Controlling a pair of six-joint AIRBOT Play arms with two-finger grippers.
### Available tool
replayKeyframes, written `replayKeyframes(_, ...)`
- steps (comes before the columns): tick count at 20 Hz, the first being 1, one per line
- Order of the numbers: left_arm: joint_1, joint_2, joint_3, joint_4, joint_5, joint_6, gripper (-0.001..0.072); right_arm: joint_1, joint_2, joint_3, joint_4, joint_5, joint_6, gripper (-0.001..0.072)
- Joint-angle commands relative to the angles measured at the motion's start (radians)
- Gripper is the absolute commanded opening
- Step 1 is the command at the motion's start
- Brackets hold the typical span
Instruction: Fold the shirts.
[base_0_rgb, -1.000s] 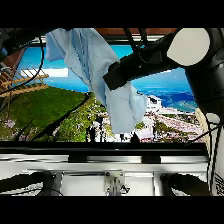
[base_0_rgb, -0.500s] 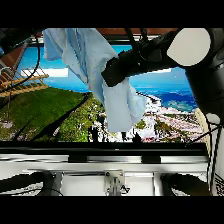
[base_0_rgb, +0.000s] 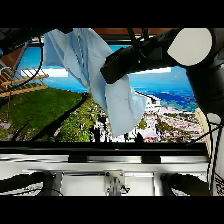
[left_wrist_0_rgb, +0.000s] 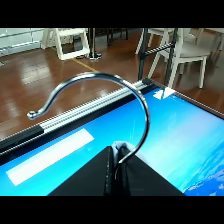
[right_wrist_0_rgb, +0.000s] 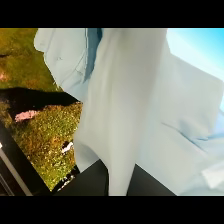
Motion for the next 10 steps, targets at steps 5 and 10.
replayKeyframes(5,0.000,0.003,0.000,0.000,0.030,0.005,0.0481,0.001,0.000,0.000,-0.014,-0.074,-0.010,0.0053)
replayKeyframes(10,0.035,0.029,0.000,0.019,0.016,0.005,0.0505,0.001,0.001,0.000,-0.090,-0.123,0.025,0.0052)
